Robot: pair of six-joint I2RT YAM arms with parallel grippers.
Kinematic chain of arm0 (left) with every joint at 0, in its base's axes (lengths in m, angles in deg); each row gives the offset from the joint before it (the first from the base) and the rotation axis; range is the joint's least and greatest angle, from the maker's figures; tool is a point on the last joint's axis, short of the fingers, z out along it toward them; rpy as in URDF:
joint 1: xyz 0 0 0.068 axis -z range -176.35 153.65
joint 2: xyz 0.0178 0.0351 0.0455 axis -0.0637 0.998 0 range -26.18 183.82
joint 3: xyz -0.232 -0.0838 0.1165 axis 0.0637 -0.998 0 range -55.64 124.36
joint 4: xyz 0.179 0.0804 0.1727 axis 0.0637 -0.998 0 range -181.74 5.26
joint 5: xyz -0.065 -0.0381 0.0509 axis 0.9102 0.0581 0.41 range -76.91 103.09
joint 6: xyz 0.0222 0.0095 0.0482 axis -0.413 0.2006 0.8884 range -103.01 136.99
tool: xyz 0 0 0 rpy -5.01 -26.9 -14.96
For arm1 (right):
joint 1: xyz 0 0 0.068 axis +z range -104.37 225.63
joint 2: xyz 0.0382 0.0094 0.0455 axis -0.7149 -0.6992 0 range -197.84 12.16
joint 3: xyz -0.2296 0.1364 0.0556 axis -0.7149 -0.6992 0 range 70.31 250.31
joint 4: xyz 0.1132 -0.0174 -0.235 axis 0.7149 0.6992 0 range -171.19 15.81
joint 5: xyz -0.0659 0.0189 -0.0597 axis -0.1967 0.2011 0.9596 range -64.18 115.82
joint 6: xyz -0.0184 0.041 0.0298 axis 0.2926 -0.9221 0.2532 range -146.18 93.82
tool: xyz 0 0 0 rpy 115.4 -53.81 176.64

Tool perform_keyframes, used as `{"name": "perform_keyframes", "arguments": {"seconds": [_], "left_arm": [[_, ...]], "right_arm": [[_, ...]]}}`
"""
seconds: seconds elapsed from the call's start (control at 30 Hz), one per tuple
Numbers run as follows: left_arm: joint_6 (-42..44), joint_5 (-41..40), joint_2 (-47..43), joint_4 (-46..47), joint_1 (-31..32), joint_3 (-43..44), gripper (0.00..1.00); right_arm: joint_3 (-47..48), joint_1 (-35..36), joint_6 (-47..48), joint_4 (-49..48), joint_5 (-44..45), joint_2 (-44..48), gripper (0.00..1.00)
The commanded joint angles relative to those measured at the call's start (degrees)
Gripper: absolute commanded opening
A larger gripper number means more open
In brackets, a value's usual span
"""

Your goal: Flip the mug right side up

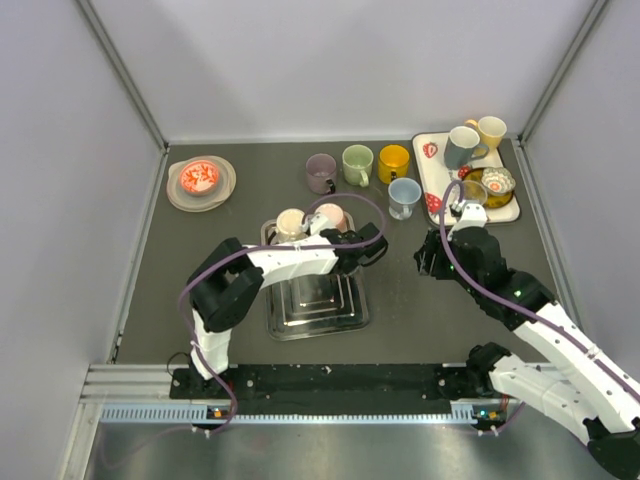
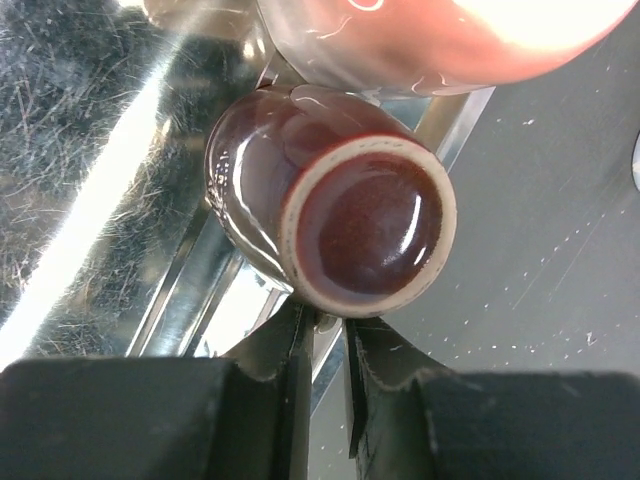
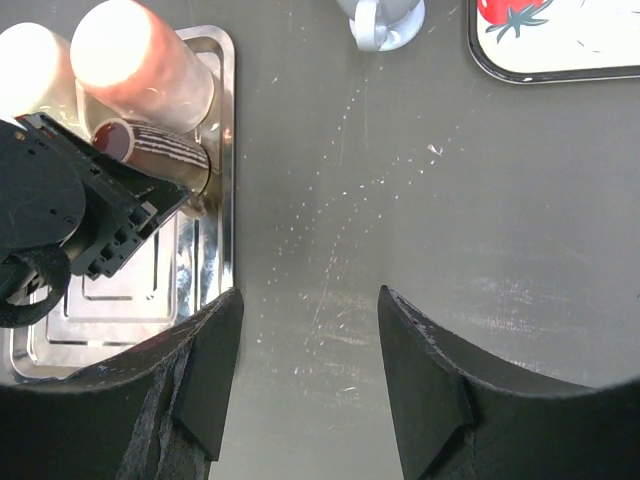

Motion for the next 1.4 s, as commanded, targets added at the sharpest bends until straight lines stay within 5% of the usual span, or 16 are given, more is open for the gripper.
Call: {"name": "perform_keyframes", "arguments": {"seconds": [0.0,0.17,0.7,0.9,1.03,1.17,1.37], "left_arm": [[1.24,0.62,-3.46,-0.30,-0.33,-3.89,0.15],[3.00,1.06,-6.45,1.02,-0.33,-7.94,0.00],[24.79,13.36,-19.37,10.50,1.07,-19.45,0.00],[37.53,19.51,-28.33,27.19,1.60,-30.43,0.00],[43.51,21.01,-31.58,29.84,1.60,-34.30,0.00],[46.24,23.20,-33.26,33.26,1.60,-38.08,0.00],[46.77,28.04,-40.72,50.65,1.60,-48.10,0.00]], "right_arm": [[-0.19,0.44,0.09,-0.66,0.45,1.04,0.57],[-0.45,0.44,-0.26,-0.75,0.27,1.30,0.57],[-3.17,0.44,-1.93,-1.80,-2.36,2.00,0.57],[-6.07,0.35,-3.16,-3.03,-3.94,2.27,0.56],[-7.22,0.44,-3.69,-3.65,-4.73,2.62,0.56],[-8.62,0.44,-4.13,-4.61,-7.19,2.79,0.56],[-12.22,0.35,-5.62,-10.50,-15.78,4.64,0.56]]}}
